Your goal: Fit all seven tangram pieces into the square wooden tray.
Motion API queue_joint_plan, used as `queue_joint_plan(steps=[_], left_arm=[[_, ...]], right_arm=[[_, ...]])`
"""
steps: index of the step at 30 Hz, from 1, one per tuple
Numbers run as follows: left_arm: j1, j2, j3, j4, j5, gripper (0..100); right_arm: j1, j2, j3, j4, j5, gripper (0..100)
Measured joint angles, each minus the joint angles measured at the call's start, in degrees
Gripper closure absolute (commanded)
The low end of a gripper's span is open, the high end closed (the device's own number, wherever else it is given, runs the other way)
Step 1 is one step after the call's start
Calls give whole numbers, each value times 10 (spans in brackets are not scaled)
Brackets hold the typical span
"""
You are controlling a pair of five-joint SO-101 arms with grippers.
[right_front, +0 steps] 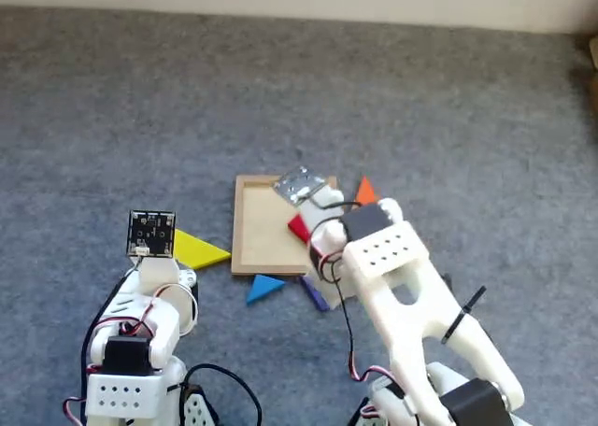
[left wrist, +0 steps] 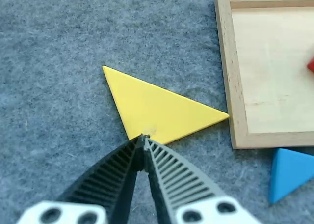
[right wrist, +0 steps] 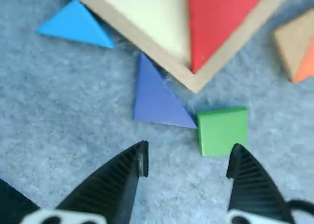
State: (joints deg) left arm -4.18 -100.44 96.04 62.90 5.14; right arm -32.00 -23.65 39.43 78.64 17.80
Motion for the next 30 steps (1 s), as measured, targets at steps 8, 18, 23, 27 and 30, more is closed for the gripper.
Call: queue_joint_plan(steps=[8, 18, 23, 27, 30], left_arm=[[0, 0, 0, 0, 0, 990], [0, 0, 0, 0, 0, 990], [0, 0, 0, 0, 0, 990], [0, 0, 0, 0, 0, 990], [0, 0, 0, 0, 0, 990]], right_arm=[[-30, 0, 124, -149, 0, 739], [-55, 109, 134, -235, 1, 746], [-54, 144, 127, -236, 1, 866], [-51, 144, 125, -244, 0, 932], [-50, 144, 125, -244, 0, 957]])
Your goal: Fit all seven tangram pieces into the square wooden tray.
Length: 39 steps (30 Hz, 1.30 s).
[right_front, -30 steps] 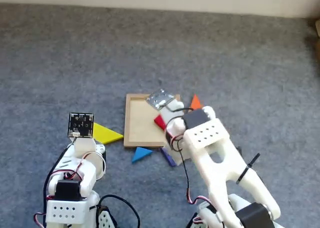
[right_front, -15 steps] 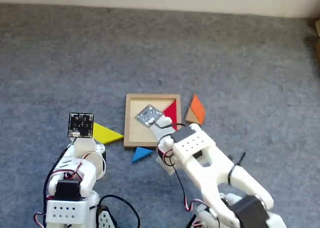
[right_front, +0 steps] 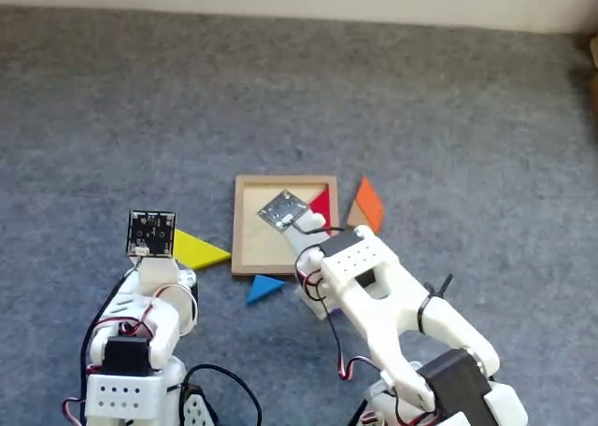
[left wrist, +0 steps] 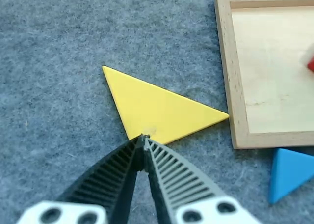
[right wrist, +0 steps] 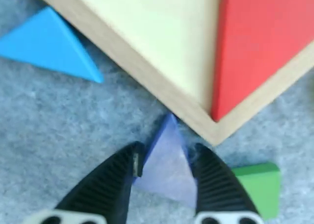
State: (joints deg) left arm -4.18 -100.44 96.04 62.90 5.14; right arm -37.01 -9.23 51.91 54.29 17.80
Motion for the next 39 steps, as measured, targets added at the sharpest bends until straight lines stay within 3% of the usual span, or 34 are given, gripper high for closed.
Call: queue_joint_plan(steps=[17, 22, 28, 36, 39], left_arm=[[0, 0, 0, 0, 0, 990], [0, 0, 0, 0, 0, 990], [0, 0, 0, 0, 0, 990], [0, 0, 0, 0, 0, 990], [0, 0, 0, 0, 0, 990]], right_arm=[[8, -263, 11, 55, 25, 961], [52, -298, 11, 55, -7, 961], [54, -300, -7, 55, -40, 956], [62, -266, -19, 68, -41, 753], [96, -248, -19, 75, -41, 735]])
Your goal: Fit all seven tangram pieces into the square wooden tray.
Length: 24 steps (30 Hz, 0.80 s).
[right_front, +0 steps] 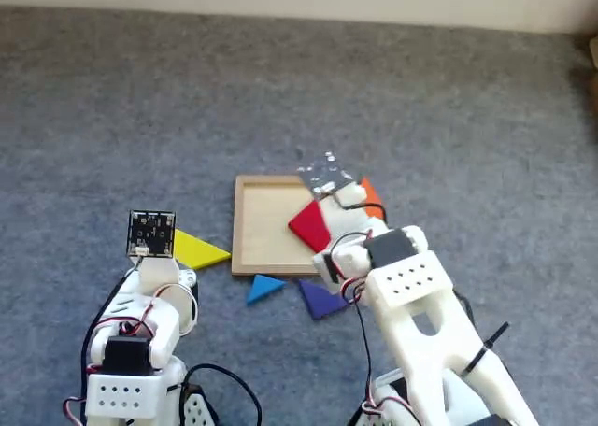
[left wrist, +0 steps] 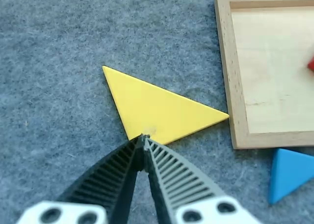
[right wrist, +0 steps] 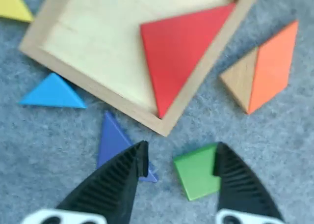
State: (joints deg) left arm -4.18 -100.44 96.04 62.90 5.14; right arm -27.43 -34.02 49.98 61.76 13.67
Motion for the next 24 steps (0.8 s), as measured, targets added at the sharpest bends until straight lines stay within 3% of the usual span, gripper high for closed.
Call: queue_joint_plan(steps=[7, 17, 24], left_arm=[[0, 0, 0, 0, 0, 990], [0, 0, 0, 0, 0, 990], [0, 0, 0, 0, 0, 990]], right_arm=[[65, 98, -105, -4, 0, 735], [86, 281, -262, -7, -4, 735], [122, 418, -370, -25, -48, 735]])
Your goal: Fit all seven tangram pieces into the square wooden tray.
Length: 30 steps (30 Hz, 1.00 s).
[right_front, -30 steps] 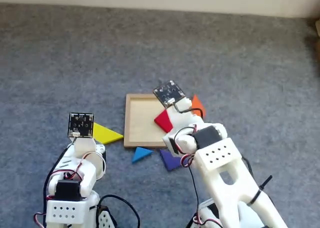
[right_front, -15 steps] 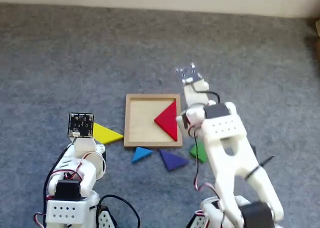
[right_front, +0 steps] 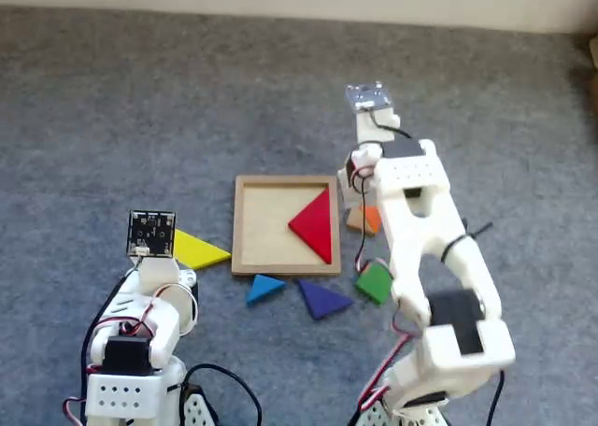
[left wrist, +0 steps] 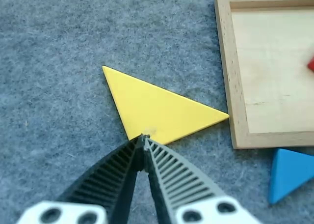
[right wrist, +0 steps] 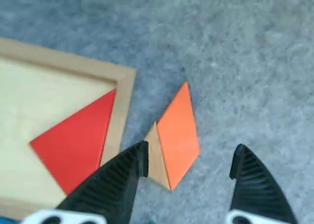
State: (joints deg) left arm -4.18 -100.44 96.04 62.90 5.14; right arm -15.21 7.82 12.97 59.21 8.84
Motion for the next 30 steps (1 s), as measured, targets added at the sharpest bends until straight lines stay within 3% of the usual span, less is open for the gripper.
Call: queue_joint_plan(steps=[20, 30], left_arm=[[0, 0, 0, 0, 0, 990], [0, 0, 0, 0, 0, 990]], right_arm=[[51, 215, -163, 70, 21, 738], [56, 229, -217, 135, 27, 967]])
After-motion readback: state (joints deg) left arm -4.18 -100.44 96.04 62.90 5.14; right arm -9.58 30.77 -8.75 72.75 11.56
